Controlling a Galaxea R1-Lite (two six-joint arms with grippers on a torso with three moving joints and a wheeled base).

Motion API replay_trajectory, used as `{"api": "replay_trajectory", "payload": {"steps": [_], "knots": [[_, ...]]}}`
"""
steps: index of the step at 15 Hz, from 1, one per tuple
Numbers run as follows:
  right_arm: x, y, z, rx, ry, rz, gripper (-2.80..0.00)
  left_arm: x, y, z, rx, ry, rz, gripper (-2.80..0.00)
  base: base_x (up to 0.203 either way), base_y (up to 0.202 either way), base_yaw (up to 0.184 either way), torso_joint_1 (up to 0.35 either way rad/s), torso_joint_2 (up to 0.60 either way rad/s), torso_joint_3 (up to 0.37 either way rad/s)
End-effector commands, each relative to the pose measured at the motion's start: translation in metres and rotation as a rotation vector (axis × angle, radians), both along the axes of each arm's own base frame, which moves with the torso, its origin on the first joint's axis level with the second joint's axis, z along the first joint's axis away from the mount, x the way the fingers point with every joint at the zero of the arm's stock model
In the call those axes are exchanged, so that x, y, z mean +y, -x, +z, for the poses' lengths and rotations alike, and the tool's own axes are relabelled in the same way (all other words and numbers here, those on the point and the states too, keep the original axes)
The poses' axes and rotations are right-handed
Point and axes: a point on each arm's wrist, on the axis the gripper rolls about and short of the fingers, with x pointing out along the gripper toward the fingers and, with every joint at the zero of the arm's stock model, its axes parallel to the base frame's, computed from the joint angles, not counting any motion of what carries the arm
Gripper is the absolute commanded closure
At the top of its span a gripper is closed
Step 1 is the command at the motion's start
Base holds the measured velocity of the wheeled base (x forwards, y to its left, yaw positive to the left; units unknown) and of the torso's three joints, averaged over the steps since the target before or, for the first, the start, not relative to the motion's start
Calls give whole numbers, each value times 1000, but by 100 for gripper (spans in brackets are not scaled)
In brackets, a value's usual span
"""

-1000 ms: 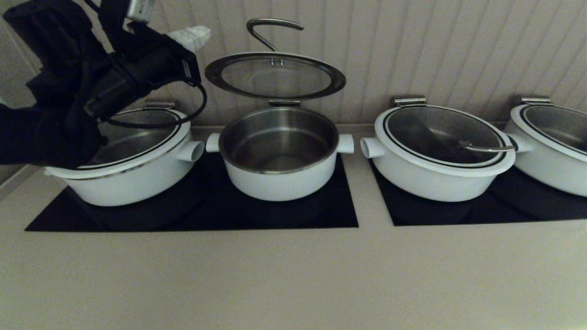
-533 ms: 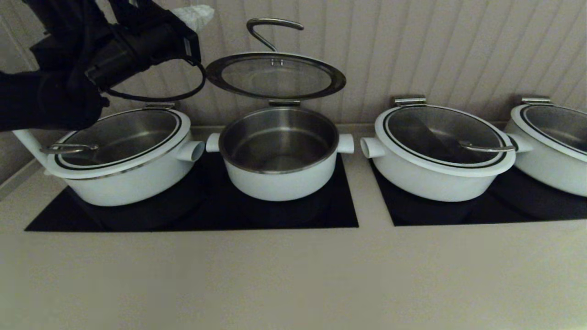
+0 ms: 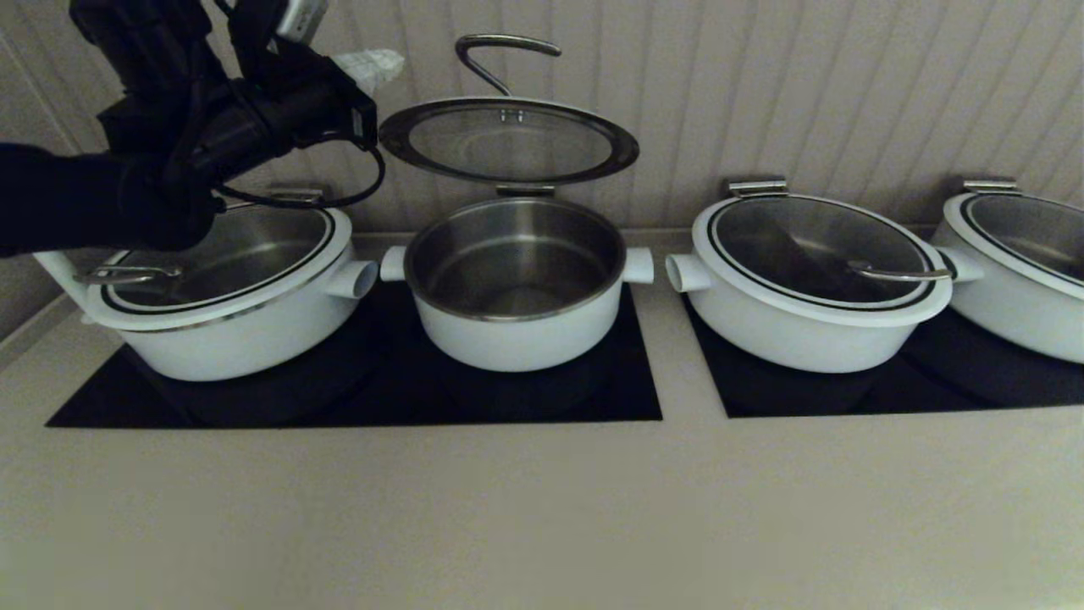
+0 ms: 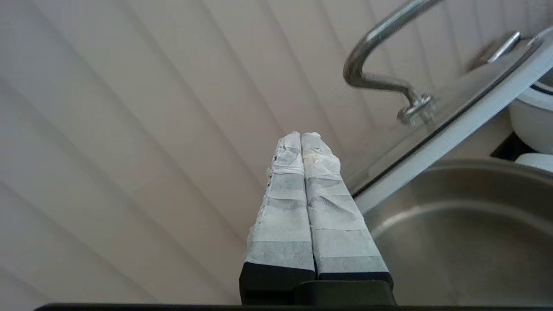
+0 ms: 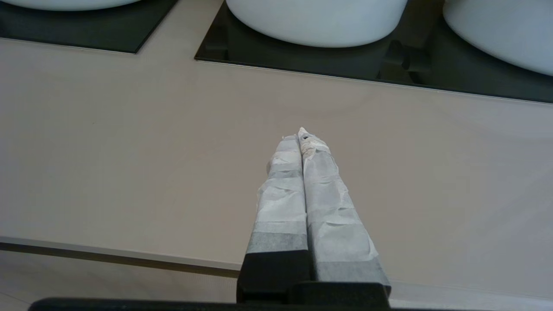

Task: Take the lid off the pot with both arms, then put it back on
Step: Close the pot lid

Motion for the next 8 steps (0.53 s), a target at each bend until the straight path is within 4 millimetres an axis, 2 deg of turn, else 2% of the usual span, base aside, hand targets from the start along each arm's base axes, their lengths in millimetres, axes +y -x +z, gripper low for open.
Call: {"api": "replay_trajectory", "payload": {"steps": [1,8], "knots": [[0,0,0,1,1,1,0,-1,-6,-7,13,-4,-2,0,0,0,0,0,0,0],[0,0,0,1,1,1,0,-1,-11,-14,32,-8,-1,0,0,0,0,0,0,0]]}}
